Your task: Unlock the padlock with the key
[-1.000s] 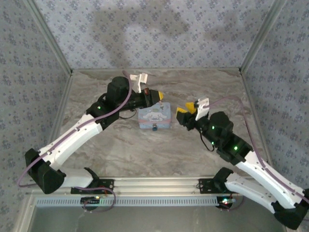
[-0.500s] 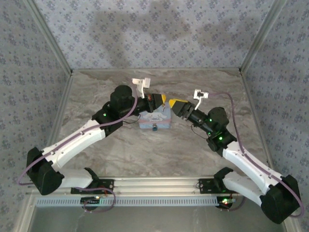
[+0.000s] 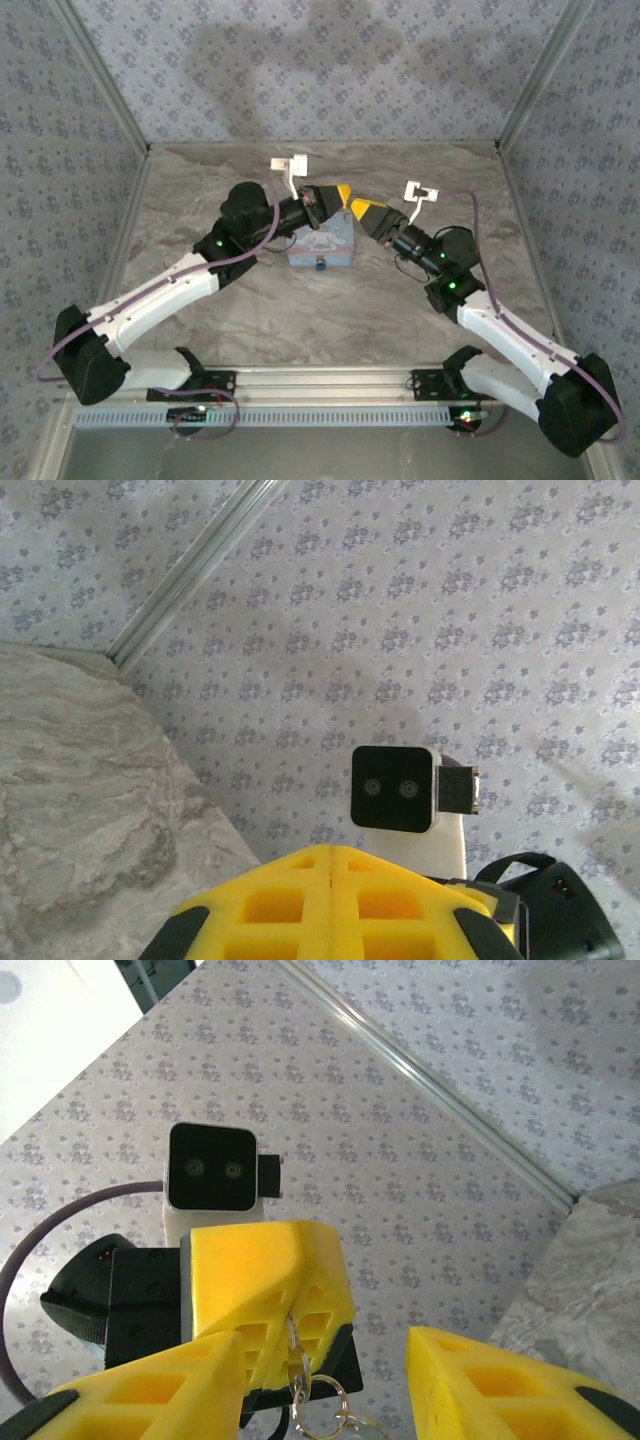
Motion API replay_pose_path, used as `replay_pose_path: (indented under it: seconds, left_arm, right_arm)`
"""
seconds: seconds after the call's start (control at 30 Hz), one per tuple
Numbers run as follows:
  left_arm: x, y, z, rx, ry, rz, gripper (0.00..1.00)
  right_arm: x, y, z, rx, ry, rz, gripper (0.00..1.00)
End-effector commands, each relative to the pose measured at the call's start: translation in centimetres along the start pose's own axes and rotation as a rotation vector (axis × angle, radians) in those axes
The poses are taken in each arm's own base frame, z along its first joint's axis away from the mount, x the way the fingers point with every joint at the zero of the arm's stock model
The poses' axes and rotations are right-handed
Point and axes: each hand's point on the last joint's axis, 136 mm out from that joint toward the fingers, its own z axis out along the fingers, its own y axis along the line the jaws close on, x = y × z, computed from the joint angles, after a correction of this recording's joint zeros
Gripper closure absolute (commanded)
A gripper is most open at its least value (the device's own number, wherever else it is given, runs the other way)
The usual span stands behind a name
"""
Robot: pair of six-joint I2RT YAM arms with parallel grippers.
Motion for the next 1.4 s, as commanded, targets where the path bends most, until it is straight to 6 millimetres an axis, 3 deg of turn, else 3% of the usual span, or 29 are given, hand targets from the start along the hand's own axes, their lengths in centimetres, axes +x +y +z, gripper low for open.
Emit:
replay_pose_path:
  seconds: [0.0, 0.3, 0.47, 0.63, 0.87, 1.17, 1.37]
  left_arm:
    - [-1.6, -2.5, -0.8, 0.071, -0.065, 0.011, 1.00]
    - [-1.3, -2.3, -0.8, 0.070, -0.067, 0.007, 1.00]
    - [-1.4, -2.3, -1.0, 0.075, -0.074, 0.009, 1.00]
    - [-1.3, -2.5, -0.9, 0.084, -0.075, 0.009, 1.00]
    - [-1.2, -2.6, -0.9, 0.088, -0.077, 0.009, 1.00]
    - [-1.5, -2.9, -1.2, 0.098, -0.095, 0.013, 1.00]
    - [-1.6, -2.8, -1.7, 0.088, -0.111, 0.023, 1.00]
  right_arm:
    - [-0.1, 2.3, 0.3, -0.087, 0.012, -0.014, 0.54]
    - [-0.1, 2.7, 0.8, -0.099, 0.011, -0.013, 0.65]
    - [-0.1, 2.5, 0.8, -0.093, 0.001, -0.006, 0.65]
    - [-0.3, 2.9, 0.9, -0.108, -0.004, -0.003, 0.59]
    - [-0.5, 2.9, 1.0, -0.105, -0.009, -0.003, 0.73]
    - [-0.6, 2.5, 0.9, -0.092, -0.014, -0.010, 1.00]
    - [-0.6, 2.3, 0.6, -0.054, -0.004, -0.041, 1.00]
